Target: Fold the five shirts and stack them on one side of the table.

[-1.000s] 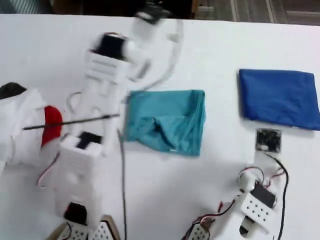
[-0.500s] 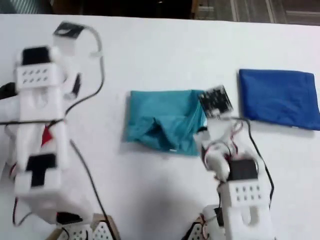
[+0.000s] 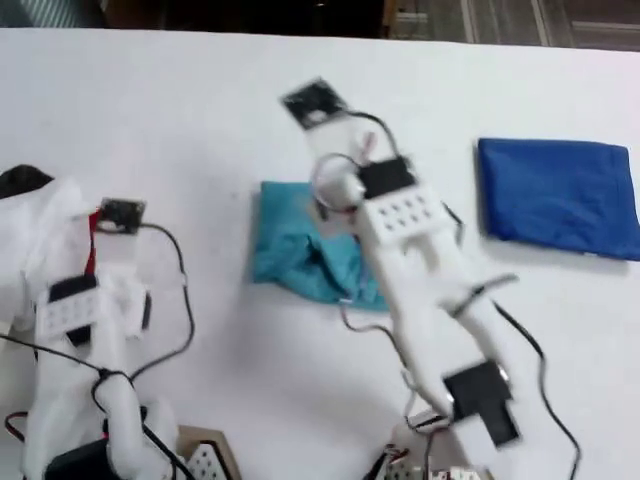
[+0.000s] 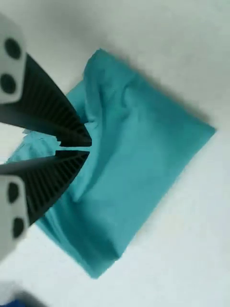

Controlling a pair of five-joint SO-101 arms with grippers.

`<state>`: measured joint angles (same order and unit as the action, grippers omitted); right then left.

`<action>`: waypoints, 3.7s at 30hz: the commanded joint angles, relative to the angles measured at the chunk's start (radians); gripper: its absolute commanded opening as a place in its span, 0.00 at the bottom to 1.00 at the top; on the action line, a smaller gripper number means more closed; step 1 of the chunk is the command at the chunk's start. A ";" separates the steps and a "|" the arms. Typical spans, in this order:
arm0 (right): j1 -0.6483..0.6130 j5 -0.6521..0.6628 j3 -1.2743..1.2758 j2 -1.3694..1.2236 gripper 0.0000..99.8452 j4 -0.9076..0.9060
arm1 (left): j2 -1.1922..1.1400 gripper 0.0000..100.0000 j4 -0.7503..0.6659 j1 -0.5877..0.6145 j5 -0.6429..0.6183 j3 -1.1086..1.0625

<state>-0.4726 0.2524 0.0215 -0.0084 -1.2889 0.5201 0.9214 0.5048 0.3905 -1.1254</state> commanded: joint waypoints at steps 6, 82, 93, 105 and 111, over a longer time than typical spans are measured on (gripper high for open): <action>-0.038 -0.006 -0.164 -0.303 0.02 -0.079 | 0.035 0.03 -0.078 0.006 0.000 -0.058; 0.268 0.560 0.529 0.197 0.02 -0.051 | 0.032 0.03 -0.089 0.006 0.000 -0.059; 0.349 0.575 0.356 0.185 0.21 -0.104 | 0.032 0.03 -0.089 0.006 0.000 -0.059; 0.349 0.207 0.097 0.177 0.14 -0.019 | 0.032 0.03 -0.087 0.006 0.000 -0.059; 0.302 0.160 0.138 0.096 0.11 0.064 | 0.032 0.03 -0.087 0.006 0.000 -0.059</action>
<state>-0.1473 0.4304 0.1626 0.1266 -1.2858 0.5340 0.8416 0.5094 0.3905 -1.1853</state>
